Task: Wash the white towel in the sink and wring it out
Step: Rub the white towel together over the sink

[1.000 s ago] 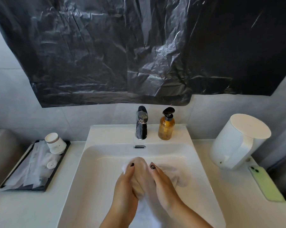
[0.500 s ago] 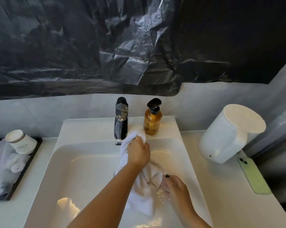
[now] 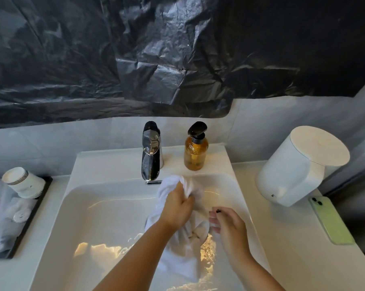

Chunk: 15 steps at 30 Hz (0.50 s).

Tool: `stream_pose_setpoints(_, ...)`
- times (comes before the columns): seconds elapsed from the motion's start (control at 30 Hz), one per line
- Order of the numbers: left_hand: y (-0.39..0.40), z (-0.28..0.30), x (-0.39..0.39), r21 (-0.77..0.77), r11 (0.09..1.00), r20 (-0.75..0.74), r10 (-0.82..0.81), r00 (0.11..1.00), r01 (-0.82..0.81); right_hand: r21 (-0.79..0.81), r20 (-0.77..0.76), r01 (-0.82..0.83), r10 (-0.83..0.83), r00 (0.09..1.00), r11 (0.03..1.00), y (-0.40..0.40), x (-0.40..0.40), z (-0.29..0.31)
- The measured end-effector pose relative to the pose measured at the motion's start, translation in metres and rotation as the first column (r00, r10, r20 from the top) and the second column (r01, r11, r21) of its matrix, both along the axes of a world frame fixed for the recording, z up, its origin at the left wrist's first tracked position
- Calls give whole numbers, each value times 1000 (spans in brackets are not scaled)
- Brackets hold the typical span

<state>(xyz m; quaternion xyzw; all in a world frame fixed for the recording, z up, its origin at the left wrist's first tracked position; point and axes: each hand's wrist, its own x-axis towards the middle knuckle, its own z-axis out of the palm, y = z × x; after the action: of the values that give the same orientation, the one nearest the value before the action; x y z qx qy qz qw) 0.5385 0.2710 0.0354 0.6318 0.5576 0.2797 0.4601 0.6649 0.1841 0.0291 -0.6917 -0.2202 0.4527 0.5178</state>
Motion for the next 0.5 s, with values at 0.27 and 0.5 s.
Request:
stream_pose_setpoints(0.27,-13,59,-51,-312,946,629,136,765,89,178,138,-412,392,909,894,63,-23,46)
stream_pose_setpoints(0.5,-50,103,-85,-254,928,761,19,649,271,35,-136,-710,707,694,704,80,-55,84)
